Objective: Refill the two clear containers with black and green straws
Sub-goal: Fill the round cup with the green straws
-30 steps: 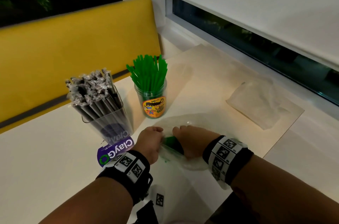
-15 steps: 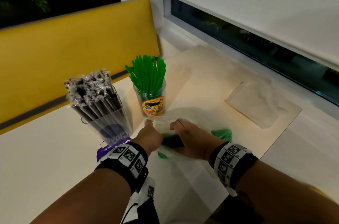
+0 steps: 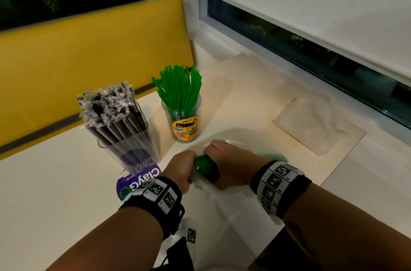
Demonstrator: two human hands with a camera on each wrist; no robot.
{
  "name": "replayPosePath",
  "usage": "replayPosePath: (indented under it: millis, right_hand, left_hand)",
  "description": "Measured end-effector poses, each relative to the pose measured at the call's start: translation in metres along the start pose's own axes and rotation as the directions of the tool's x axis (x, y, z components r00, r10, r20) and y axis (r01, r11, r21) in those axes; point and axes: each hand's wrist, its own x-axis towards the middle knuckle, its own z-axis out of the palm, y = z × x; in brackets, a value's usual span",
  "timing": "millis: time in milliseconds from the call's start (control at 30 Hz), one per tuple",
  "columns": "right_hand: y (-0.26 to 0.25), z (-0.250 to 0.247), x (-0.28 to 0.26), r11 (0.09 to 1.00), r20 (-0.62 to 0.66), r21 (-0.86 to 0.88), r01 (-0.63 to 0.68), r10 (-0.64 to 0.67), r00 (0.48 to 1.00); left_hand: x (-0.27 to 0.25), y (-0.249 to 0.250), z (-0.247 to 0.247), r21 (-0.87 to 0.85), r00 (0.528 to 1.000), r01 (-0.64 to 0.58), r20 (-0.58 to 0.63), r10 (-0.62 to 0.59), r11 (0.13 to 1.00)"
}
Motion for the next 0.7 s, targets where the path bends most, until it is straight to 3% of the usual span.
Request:
replayPosePath:
  millis: [133,267,433,567,700]
  right_hand:
    - [-0.002,0.001,-0.002,1.000,0.005,-0.003,0.029,-0.029,1.000]
    - [-0.005,-0.004,-0.001,0.994,-0.056,-0.102,0.044,-0.050,0.997]
    - [0.001,-0.015,-0.002,0.992,-0.090,0.020,0.121,-0.119,0.989]
    - [0.005,-0.024,0.001,0.986,0.024,0.081,0.145,-0.148,0.989]
    - [-0.001,-0.013,0.002,0.981,0.009,-0.062,0.186,-0.186,0.983]
  left_hand:
    - [0.006,-0.004,0.001,-0.042,0.998,-0.056,-0.002,0.056,0.998]
    - [0.012,-0.009,-0.003,0.261,0.959,-0.224,-0.110,0.260,0.939]
    - [0.007,-0.005,-0.011,0.488,0.925,-0.256,-0.125,0.358,0.834]
    - [0.005,-0.006,-0.006,0.411,0.960,-0.190,-0.112,0.256,0.892]
    - [-0.003,-0.006,-0.001,0.243,0.997,-0.069,0.049,0.059,0.968]
